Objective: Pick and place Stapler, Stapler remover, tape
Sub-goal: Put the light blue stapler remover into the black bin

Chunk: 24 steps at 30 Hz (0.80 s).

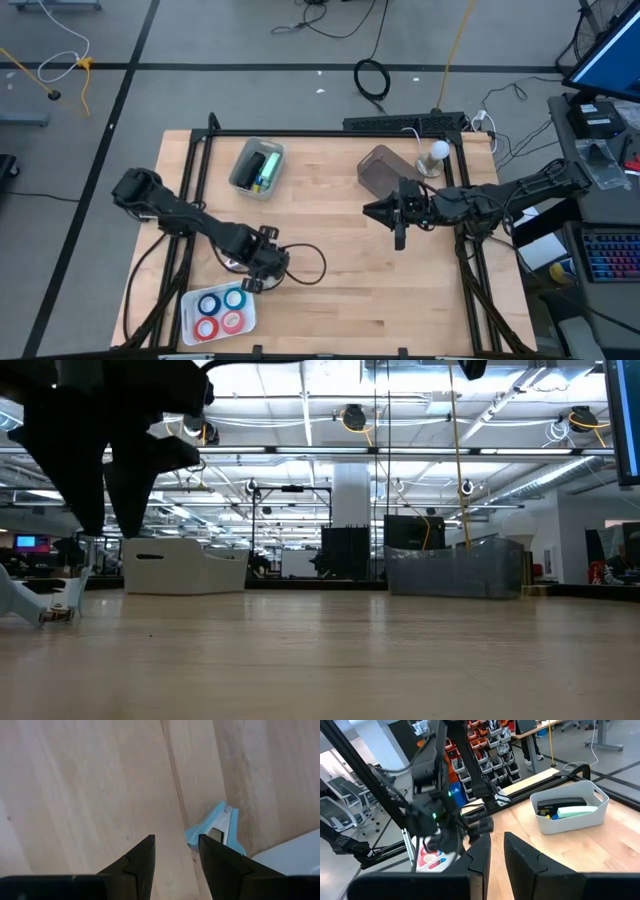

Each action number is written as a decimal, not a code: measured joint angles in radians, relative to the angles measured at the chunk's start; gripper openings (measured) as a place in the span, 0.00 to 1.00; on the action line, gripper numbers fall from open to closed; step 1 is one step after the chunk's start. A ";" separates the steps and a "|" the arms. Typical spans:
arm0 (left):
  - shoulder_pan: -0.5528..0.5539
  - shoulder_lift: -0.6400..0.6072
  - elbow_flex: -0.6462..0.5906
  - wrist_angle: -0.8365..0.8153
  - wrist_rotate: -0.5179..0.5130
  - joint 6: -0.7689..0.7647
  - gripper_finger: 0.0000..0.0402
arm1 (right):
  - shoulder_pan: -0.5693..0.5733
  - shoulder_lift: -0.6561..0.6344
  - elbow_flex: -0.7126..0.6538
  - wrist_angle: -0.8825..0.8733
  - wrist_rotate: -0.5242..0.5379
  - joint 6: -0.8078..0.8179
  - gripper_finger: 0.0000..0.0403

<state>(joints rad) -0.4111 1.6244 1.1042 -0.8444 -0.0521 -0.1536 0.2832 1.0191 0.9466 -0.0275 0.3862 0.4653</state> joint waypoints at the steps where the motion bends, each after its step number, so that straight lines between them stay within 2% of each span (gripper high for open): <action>1: -0.003 0.013 0.000 0.002 0.000 -0.002 0.38 | 0.000 0.000 0.000 0.004 0.000 -0.005 0.12; 10: -0.018 0.061 0.000 0.017 0.083 0.019 0.38 | 0.000 0.000 0.000 0.001 0.000 -0.007 0.12; 15: -0.029 0.060 -0.007 0.042 0.079 0.104 0.38 | 0.000 0.000 0.000 0.001 0.000 -0.007 0.12; 24: -0.022 0.058 -0.025 0.054 0.059 0.160 0.38 | 0.000 0.000 -0.001 0.001 0.000 -0.010 0.12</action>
<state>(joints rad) -0.4330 1.6829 1.0791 -0.7903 0.0066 0.0059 0.2832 1.0191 0.9459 -0.0265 0.3862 0.4557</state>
